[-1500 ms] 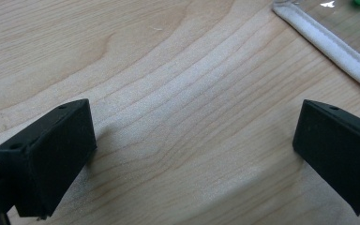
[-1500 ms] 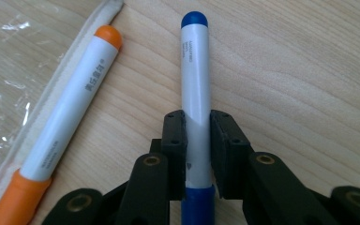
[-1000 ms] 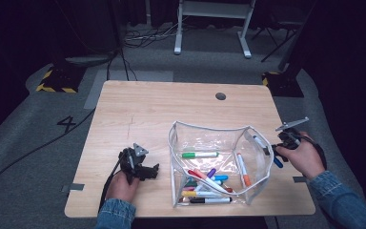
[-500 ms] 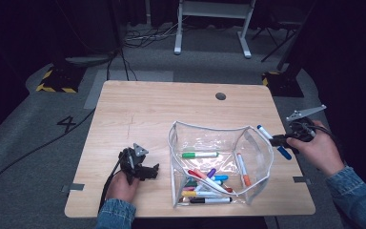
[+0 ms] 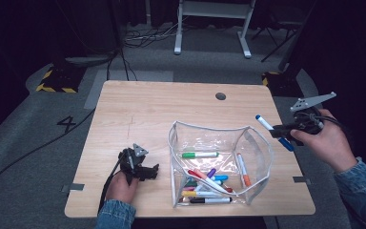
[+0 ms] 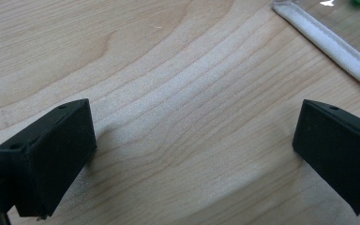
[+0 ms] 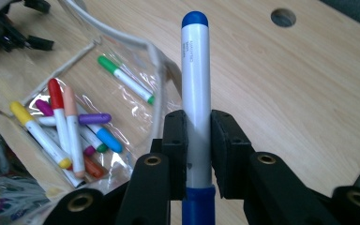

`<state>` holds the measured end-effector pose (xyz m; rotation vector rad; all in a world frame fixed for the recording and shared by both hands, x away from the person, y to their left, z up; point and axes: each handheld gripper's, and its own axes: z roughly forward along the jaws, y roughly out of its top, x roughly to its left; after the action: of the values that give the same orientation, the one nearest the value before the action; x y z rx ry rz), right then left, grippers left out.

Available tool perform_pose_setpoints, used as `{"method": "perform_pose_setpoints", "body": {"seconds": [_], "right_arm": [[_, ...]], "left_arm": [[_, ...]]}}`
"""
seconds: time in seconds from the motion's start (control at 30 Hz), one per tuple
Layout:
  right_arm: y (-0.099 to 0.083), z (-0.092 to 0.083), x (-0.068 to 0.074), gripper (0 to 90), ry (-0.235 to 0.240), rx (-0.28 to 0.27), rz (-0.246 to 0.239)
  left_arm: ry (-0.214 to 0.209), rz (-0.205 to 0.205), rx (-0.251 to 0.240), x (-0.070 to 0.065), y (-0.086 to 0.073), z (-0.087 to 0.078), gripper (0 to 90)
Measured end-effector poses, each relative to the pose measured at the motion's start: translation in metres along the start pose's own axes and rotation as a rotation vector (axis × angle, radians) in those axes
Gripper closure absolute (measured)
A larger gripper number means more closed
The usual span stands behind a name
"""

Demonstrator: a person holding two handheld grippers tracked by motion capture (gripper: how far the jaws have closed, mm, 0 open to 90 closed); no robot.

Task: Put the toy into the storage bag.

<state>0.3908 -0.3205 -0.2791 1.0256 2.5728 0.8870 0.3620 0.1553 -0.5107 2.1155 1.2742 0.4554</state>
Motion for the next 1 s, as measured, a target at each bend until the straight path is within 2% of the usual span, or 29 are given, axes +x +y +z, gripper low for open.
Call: {"method": "perform_pose_setpoints", "body": {"seconds": [0.07,0.3,0.5,0.7,0.83,1.0], "right_arm": [[0.011,-0.005,0.011,77.3,0.014,-0.017,-0.03],[0.031,-0.011,0.039,77.3,0.052,-0.018,-0.104],[0.043,-0.008,0.065,77.2,0.132,-0.019,-0.172],[0.053,0.001,0.087,77.2,0.181,-0.004,-0.239],[0.059,0.012,0.101,77.2,0.224,0.007,-0.285],[0.062,0.027,0.115,77.2,0.254,0.041,-0.33]], "left_arm": [[-0.002,0.002,-0.001,0.0,0.0,0.0,0.0],[-0.01,0.011,-0.002,0.001,0.001,0.001,0.0],[-0.009,0.01,-0.002,0.001,0.001,0.001,0.0],[-0.006,0.009,0.0,0.0,0.001,0.001,0.0],[-0.009,0.009,0.0,-0.001,0.001,0.001,0.0],[-0.009,0.011,0.0,-0.001,0.001,0.001,0.0]]}}
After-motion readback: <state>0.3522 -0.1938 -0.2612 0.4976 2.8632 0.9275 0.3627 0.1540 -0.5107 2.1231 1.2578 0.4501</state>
